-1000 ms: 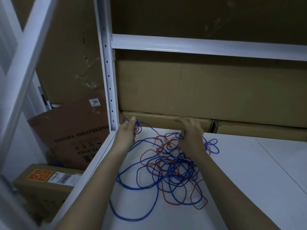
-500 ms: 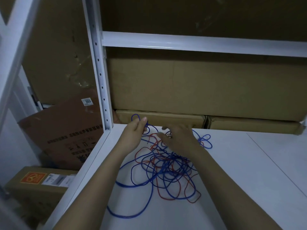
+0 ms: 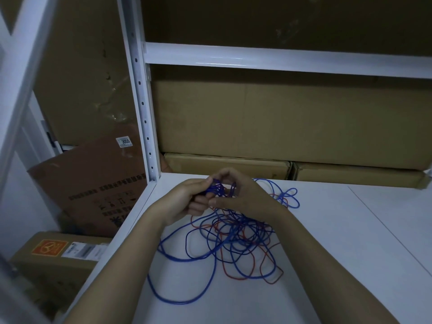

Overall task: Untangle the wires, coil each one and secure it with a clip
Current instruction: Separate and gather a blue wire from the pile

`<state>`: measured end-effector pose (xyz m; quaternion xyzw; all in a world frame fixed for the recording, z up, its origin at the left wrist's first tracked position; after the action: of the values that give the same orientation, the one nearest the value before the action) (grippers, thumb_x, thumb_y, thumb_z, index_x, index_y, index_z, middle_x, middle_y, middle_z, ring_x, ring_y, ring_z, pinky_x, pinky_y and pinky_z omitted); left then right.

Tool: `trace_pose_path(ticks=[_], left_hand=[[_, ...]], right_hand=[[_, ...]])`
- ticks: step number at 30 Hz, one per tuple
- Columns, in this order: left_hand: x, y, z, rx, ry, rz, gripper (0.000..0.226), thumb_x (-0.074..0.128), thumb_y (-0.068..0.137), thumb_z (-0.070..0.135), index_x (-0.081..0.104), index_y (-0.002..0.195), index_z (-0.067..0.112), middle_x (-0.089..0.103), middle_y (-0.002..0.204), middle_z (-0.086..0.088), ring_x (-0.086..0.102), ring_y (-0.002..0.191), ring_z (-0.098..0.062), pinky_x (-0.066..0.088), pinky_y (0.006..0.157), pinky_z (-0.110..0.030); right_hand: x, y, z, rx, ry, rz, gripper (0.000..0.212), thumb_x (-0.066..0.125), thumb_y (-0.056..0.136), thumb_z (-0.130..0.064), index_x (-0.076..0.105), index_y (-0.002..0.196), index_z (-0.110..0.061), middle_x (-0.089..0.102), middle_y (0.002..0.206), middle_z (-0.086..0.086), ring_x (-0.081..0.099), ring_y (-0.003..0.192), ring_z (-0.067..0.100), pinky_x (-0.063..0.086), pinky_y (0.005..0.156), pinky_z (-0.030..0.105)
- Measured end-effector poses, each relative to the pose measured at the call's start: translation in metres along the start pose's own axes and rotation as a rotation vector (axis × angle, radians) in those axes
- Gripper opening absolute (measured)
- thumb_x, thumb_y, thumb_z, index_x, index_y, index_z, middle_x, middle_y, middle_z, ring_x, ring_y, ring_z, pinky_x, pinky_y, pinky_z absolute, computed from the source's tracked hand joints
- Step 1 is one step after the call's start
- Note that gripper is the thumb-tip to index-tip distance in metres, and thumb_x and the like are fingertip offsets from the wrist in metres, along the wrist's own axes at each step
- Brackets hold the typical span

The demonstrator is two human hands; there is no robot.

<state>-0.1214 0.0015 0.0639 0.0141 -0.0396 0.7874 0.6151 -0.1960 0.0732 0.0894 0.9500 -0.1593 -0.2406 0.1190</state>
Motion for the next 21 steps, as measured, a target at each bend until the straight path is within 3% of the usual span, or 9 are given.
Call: trace_pose_path(ticks=[2, 7, 12, 14, 17, 19, 21], left_hand=[[-0.004, -0.001, 0.003, 0.028, -0.007, 0.022, 0.036, 0.05, 0.095, 0.04, 0.047, 0.073, 0.011, 0.032, 0.058, 0.002, 0.021, 0.044, -0.006, 0.012, 0.046, -0.022], [-0.016, -0.005, 0.013, 0.095, 0.219, 0.187, 0.031, 0.036, 0.103, 0.026, 0.058, 0.087, 0.014, 0.051, 0.067, 0.002, 0.032, 0.047, -0.005, 0.024, 0.046, -0.017], [-0.017, -0.01, 0.024, 0.146, 0.52, 0.214, 0.027, 0.042, 0.101, 0.026, 0.065, 0.088, 0.021, 0.061, 0.079, 0.016, 0.053, 0.07, 0.006, 0.039, 0.068, -0.011], [-0.018, -0.01, 0.019, 0.097, 0.531, 0.176, 0.028, 0.043, 0.101, 0.025, 0.066, 0.086, 0.022, 0.062, 0.081, 0.017, 0.054, 0.073, 0.007, 0.04, 0.076, -0.019], [-0.015, -0.009, 0.009, -0.002, 0.403, 0.135, 0.045, 0.043, 0.096, 0.055, 0.068, 0.091, 0.017, 0.068, 0.081, 0.01, 0.059, 0.074, -0.003, 0.045, 0.079, -0.029], [-0.011, -0.009, 0.006, -0.031, 0.534, 0.142, 0.068, 0.045, 0.074, 0.079, 0.064, 0.094, 0.016, 0.067, 0.087, 0.002, 0.06, 0.077, -0.008, 0.047, 0.078, -0.03], [-0.004, -0.006, 0.002, -0.049, 0.725, 0.143, 0.075, 0.052, 0.062, 0.083, 0.055, 0.092, 0.015, 0.06, 0.082, 0.001, 0.056, 0.072, -0.01, 0.044, 0.072, -0.029]], right_hand=[[-0.004, 0.001, 0.001, -0.004, -0.008, 0.057, 0.025, 0.075, 0.082, -0.016, 0.059, 0.1, -0.015, 0.067, 0.098, 0.005, 0.062, 0.095, 0.026, 0.053, 0.079, 0.041], [-0.008, 0.003, 0.012, 0.041, 0.11, 0.22, 0.011, 0.068, 0.086, -0.009, 0.069, 0.091, -0.019, 0.07, 0.088, 0.001, 0.066, 0.079, 0.012, 0.056, 0.073, 0.027], [-0.01, -0.001, 0.016, 0.138, 0.212, 0.205, 0.014, 0.066, 0.087, -0.003, 0.072, 0.092, -0.015, 0.072, 0.084, 0.0, 0.068, 0.068, 0.011, 0.054, 0.065, 0.02], [-0.01, -0.002, 0.015, 0.149, 0.157, 0.15, 0.015, 0.065, 0.087, -0.002, 0.072, 0.092, -0.014, 0.073, 0.081, -0.003, 0.068, 0.066, 0.009, 0.053, 0.064, 0.018], [-0.01, -0.003, 0.013, 0.159, 0.072, 0.111, 0.02, 0.066, 0.086, -0.001, 0.074, 0.087, -0.02, 0.073, 0.08, -0.009, 0.07, 0.072, 0.011, 0.057, 0.068, 0.022], [-0.01, -0.001, 0.013, 0.142, -0.025, 0.102, 0.016, 0.067, 0.086, -0.003, 0.076, 0.093, -0.015, 0.075, 0.085, 0.0, 0.071, 0.078, 0.019, 0.059, 0.073, 0.029], [-0.008, -0.001, 0.013, 0.133, -0.097, 0.093, 0.016, 0.068, 0.085, -0.003, 0.076, 0.097, -0.01, 0.074, 0.088, 0.005, 0.07, 0.08, 0.02, 0.058, 0.072, 0.029]])
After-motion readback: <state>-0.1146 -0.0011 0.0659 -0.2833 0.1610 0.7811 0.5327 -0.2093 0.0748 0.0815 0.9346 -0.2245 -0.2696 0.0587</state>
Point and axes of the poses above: each hand's wrist, its own y-axis towards the middle knuckle, its own x-axis out of the palm, z = x × y, the point moved 8 cm from there along y, towards the middle knuckle
